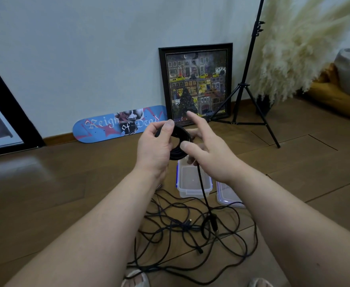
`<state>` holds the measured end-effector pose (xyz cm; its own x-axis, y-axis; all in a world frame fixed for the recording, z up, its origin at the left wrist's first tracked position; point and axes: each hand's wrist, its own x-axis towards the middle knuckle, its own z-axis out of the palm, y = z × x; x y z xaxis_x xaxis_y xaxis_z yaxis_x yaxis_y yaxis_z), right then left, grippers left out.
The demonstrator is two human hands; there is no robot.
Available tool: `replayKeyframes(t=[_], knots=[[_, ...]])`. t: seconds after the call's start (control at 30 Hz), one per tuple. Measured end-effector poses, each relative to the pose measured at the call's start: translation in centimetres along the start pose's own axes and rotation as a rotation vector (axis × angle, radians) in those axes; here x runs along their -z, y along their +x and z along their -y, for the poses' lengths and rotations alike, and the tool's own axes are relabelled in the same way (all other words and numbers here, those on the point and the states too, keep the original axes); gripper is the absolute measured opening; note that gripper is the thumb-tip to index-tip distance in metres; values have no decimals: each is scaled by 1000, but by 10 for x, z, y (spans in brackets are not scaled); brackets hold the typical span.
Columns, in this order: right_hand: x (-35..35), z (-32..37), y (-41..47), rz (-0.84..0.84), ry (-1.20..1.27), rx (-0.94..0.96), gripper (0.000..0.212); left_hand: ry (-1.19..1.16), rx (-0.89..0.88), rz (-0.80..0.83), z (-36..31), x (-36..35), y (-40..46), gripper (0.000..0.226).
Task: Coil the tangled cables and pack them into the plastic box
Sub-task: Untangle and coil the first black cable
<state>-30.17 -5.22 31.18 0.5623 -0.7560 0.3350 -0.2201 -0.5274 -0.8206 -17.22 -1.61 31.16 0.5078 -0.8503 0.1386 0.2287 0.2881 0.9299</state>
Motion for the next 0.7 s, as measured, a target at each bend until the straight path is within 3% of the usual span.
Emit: replayKeyframes(t=[0.1,0.2,0.4,0.53,0.63,0.7], knots=[[5,2,-4,71,-241,89,96,19,-22,-17,-3,1,0,9],[-4,2,-5,93,-363,76,99,-6,-29,4,-3,-3,-4,8],[-16,3,-3,89,-341,-12,92,-26,-5,-12,1,-10,-7,12],[-11,4,0,105,-177,-44,96,28,-36,-46,2,-9,-2,12],[1,-1,-3,128,-80,-111,80,53,-48,-153,-1,-2,8,13],[14,-4,-7,87,-44,-165,56,46,-34,-244,-5,8,15,13]])
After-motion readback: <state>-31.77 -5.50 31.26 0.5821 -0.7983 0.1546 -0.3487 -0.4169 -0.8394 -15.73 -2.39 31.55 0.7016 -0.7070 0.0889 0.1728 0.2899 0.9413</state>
